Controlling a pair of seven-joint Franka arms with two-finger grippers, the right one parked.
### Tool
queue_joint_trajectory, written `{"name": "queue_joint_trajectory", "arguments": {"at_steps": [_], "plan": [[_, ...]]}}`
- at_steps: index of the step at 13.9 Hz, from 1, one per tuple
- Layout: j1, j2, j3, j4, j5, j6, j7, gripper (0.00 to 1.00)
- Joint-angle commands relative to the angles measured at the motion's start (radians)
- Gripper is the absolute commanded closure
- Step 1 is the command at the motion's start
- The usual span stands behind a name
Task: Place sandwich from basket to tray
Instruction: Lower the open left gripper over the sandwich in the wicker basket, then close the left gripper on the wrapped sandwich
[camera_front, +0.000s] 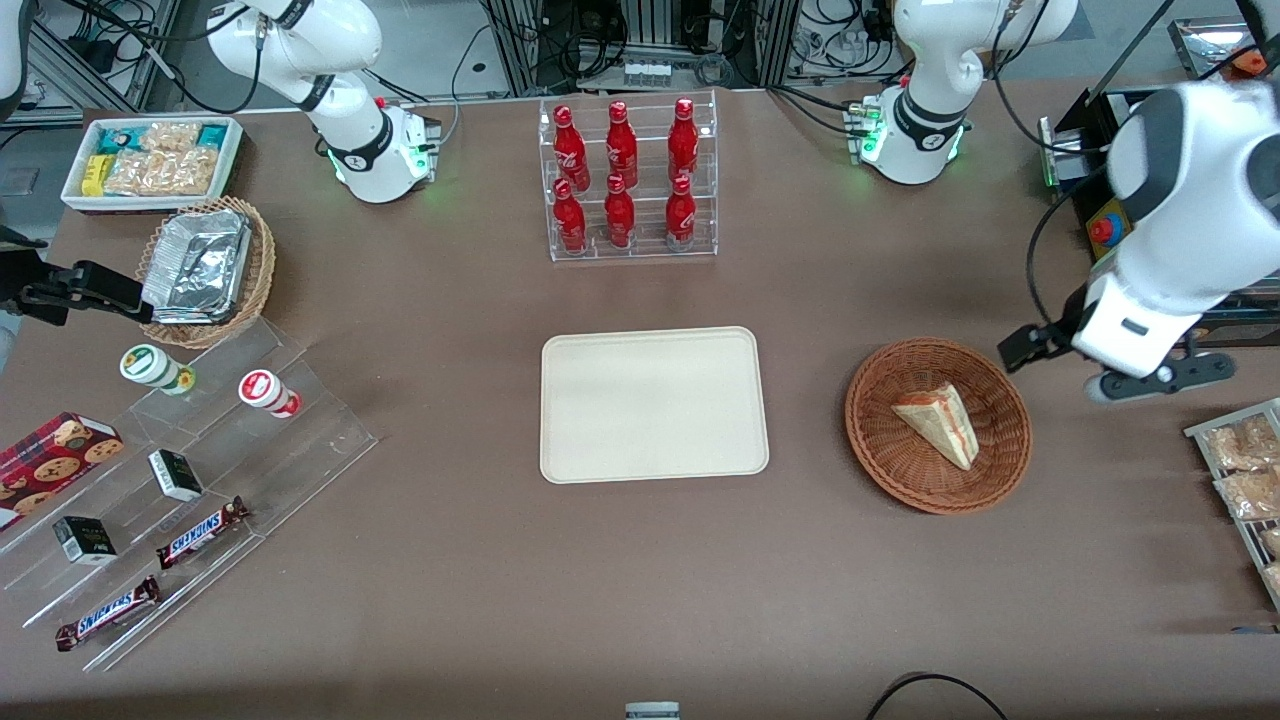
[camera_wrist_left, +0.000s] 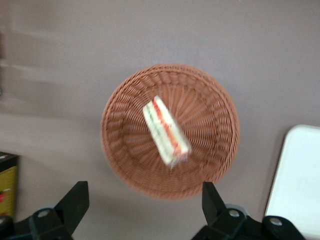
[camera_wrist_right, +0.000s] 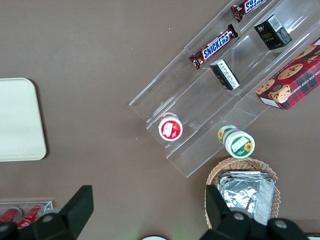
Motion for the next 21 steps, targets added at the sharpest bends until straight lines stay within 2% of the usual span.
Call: {"name": "queue_joint_trajectory", "arguments": {"at_steps": [1, 4, 7, 18, 19, 20, 21], "plan": [[-0.005, -0.033, -0.005, -0.173, 0.013, 0.219, -0.147, 0.00], [-0.005, -0.034, -0.005, -0.309, 0.011, 0.417, -0.311, 0.00], [-0.034, -0.010, -0.007, -0.381, 0.011, 0.530, -0.396, 0.00], [-0.030, 0.176, -0.005, -0.415, 0.010, 0.738, -0.436, 0.00], [-0.028, 0.182, -0.005, -0.412, 0.010, 0.745, -0.436, 0.05], [-0.028, 0.183, -0.005, -0.410, 0.008, 0.745, -0.437, 0.35], [-0.028, 0.183, -0.005, -0.409, 0.008, 0.745, -0.442, 0.72]]}}
